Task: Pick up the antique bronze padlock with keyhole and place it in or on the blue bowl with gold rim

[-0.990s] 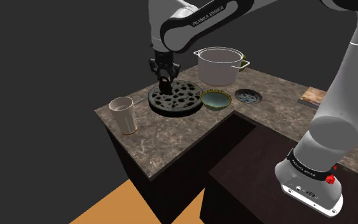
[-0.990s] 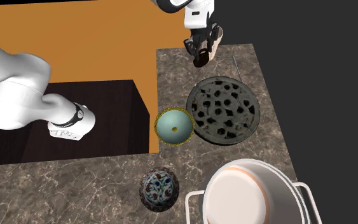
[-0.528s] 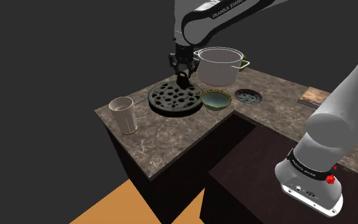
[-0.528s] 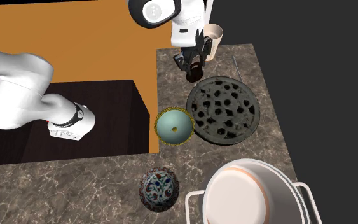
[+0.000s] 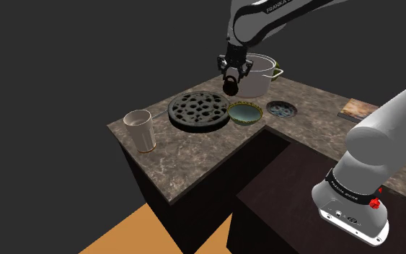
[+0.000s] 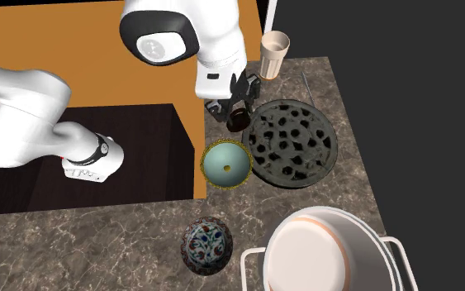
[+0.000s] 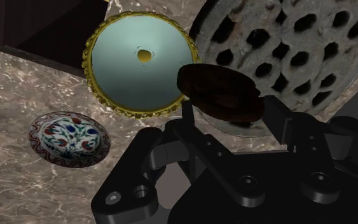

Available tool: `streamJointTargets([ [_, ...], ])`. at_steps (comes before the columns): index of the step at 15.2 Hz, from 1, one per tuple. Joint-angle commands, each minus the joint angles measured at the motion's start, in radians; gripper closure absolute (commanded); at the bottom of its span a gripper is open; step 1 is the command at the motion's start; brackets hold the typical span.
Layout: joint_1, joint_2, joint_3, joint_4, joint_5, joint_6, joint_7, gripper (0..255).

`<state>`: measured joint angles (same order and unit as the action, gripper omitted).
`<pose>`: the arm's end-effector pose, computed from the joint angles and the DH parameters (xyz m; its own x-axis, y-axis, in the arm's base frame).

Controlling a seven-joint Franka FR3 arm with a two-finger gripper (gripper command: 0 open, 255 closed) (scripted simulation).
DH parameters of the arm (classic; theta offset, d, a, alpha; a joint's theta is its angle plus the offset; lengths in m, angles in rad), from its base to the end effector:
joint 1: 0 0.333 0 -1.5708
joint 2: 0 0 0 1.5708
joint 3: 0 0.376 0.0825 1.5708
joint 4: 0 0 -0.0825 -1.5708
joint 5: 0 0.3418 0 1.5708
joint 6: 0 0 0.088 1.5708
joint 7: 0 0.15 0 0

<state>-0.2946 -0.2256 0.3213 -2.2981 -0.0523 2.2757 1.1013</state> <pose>0.4537 0.0169 0.4915 0.4832 -0.8551 0.1881 -0.8539 -0.5077 -0.1145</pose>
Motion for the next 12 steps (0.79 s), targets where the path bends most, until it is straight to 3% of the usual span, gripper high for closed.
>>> streamJointTargets([
  [1,-0.012,-0.038,-0.036,-0.034,0.017,0.001,-0.061,255],
  [6,-0.043,-0.119,-0.128,-0.101,0.039,-0.007,-0.200,255],
  [12,-0.045,-0.086,-0.122,-0.154,0.031,0.080,-0.188,255],
])
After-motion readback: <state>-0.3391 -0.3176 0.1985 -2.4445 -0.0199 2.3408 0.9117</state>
